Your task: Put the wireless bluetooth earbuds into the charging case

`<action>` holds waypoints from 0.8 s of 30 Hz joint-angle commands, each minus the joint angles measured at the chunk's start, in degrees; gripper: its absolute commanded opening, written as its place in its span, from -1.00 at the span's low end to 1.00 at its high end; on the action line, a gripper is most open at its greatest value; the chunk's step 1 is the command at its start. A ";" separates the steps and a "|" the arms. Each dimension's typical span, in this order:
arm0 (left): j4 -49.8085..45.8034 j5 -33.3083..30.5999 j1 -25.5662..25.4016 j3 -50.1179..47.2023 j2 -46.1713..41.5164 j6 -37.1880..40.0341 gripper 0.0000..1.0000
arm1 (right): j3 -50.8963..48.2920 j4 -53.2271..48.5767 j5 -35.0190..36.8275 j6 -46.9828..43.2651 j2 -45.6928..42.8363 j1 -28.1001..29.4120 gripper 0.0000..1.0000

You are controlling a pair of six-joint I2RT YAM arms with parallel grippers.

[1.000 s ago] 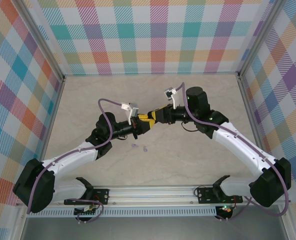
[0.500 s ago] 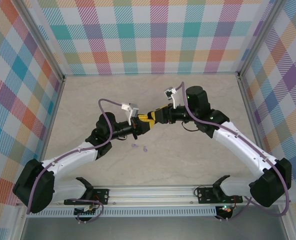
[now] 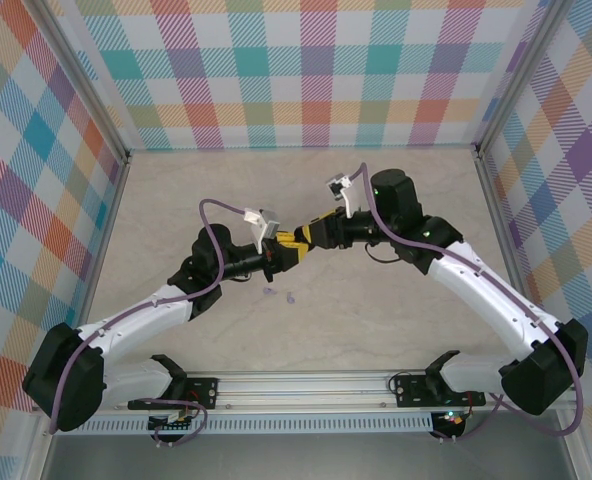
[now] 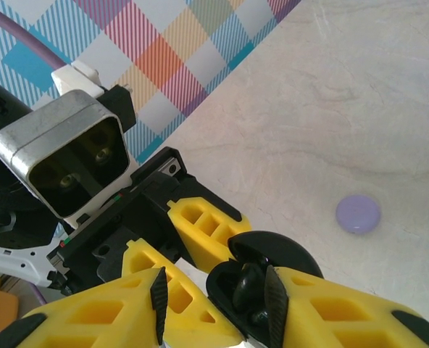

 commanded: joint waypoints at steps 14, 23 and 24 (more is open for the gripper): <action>-1.74 2.63 -0.77 2.04 -2.93 3.77 -0.87 | 4.05 -3.33 -1.50 -2.79 3.68 2.12 -0.14; -2.41 3.28 -0.91 2.25 -3.08 4.25 -0.87 | 5.75 -5.18 -2.88 -3.77 5.63 3.01 -0.13; -2.56 3.32 -0.91 2.24 -3.07 4.34 -0.87 | 5.89 -5.24 -2.93 -3.91 5.79 3.15 -0.12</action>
